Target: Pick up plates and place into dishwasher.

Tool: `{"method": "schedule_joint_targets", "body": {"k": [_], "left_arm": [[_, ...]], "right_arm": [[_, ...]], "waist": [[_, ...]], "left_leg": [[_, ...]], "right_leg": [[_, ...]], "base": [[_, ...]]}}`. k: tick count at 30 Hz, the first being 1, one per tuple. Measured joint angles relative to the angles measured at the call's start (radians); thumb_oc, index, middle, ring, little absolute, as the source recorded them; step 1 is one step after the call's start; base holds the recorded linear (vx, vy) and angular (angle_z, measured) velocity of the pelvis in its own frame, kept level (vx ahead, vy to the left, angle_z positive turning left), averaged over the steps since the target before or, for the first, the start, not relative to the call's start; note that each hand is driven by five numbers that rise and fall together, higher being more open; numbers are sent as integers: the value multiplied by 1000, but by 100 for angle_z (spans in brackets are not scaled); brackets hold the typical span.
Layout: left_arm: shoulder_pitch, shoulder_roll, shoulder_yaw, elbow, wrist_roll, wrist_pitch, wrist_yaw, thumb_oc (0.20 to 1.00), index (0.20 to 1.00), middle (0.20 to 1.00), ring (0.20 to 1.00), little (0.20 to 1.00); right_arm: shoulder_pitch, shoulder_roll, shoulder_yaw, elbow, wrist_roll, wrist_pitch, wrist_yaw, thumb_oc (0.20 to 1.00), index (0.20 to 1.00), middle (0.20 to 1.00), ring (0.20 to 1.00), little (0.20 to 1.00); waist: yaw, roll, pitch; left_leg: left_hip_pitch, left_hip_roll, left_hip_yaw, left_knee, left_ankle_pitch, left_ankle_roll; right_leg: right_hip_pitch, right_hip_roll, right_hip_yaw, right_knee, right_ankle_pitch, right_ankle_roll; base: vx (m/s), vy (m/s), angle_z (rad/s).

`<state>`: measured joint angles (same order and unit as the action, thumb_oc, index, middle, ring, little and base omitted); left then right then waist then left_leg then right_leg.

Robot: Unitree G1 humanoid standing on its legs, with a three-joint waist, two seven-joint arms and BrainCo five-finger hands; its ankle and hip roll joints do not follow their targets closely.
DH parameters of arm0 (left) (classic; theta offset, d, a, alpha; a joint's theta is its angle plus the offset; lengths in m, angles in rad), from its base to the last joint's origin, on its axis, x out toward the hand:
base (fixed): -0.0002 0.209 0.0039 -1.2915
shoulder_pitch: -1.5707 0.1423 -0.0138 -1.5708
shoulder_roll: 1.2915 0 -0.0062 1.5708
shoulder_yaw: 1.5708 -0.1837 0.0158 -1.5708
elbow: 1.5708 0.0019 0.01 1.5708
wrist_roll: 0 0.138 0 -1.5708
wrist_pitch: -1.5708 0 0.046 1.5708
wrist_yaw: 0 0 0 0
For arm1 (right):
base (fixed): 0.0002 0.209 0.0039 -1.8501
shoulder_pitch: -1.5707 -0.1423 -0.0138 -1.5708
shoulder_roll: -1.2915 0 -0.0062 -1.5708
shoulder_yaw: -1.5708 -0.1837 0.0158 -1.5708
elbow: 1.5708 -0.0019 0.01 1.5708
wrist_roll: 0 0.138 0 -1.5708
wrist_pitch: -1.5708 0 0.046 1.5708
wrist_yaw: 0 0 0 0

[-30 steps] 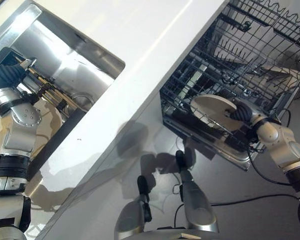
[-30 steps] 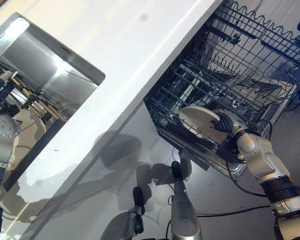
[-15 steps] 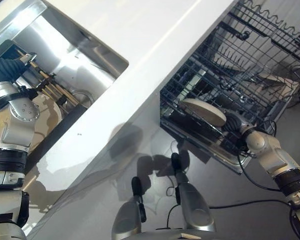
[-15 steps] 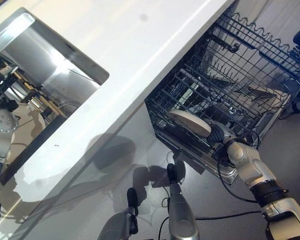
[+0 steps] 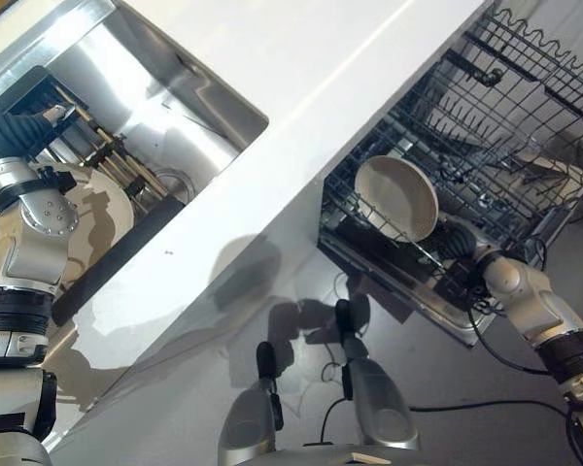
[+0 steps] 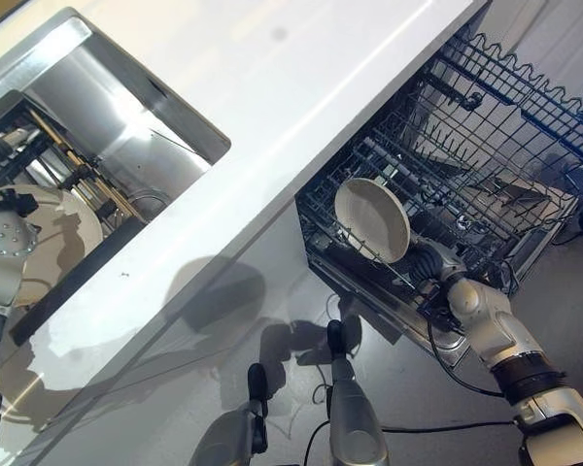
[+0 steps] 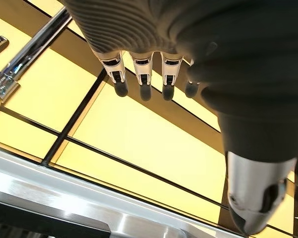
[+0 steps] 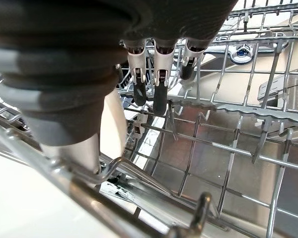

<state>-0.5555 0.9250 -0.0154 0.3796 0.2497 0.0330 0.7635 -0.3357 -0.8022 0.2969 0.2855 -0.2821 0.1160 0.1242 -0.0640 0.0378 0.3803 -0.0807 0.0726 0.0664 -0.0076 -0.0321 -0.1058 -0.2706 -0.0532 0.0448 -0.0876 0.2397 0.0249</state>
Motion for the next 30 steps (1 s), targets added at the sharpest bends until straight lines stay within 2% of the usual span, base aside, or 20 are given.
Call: {"method": "schedule_joint_targets", "body": {"k": [7,12,17,23,26,30], "left_arm": [[34,0,18,0,0,-5,0,1000,1000,1000,1000,1000],[158,0,98,-3,1,-25,16,1000,1000,1000,1000,1000],[274,-6,185,-28,2,-40,28,1000,1000,1000,1000,1000],[351,-19,265,-82,6,-42,30,1000,1000,1000,1000,1000],[369,-63,311,-90,11,-41,30,1000,1000,1000,1000,1000],[423,-104,322,-103,11,-20,12,1000,1000,1000,1000,1000]], "right_arm": [[39,4,-46,-7,17,4,-52,1000,1000,1000,1000,1000],[147,3,-186,-163,39,4,-106,1000,1000,1000,1000,1000],[198,3,-312,-329,19,6,-111,1000,1000,1000,1000,1000],[226,-2,-470,-394,9,-2,-148,1000,1000,1000,1000,1000],[246,-2,-529,-427,10,-22,-187,1000,1000,1000,1000,1000],[272,-3,-579,-453,11,-69,-222,1000,1000,1000,1000,1000]], "waist": [[0,-1,0],[-9,-7,0],[-32,-21,-8],[-33,-19,-11],[-36,-7,-25],[-46,23,-61]], "left_leg": [[3,0,-4,0,0,0],[20,-1,-1,-2,-1,0],[31,-4,2,-4,-4,6],[56,-2,13,-14,-3,6],[72,-2,17,-19,1,3],[108,2,17,-45,2,5]], "right_leg": [[5,0,-2,0,0,0],[20,-1,0,-1,-1,0],[26,-3,4,0,-9,8],[42,0,14,0,-10,6],[52,1,17,0,-8,3],[76,0,17,-1,-19,8]], "base": [[13,6,1],[21,29,-1],[69,73,-1],[88,82,-5],[102,94,-5],[99,108,-1]]}}
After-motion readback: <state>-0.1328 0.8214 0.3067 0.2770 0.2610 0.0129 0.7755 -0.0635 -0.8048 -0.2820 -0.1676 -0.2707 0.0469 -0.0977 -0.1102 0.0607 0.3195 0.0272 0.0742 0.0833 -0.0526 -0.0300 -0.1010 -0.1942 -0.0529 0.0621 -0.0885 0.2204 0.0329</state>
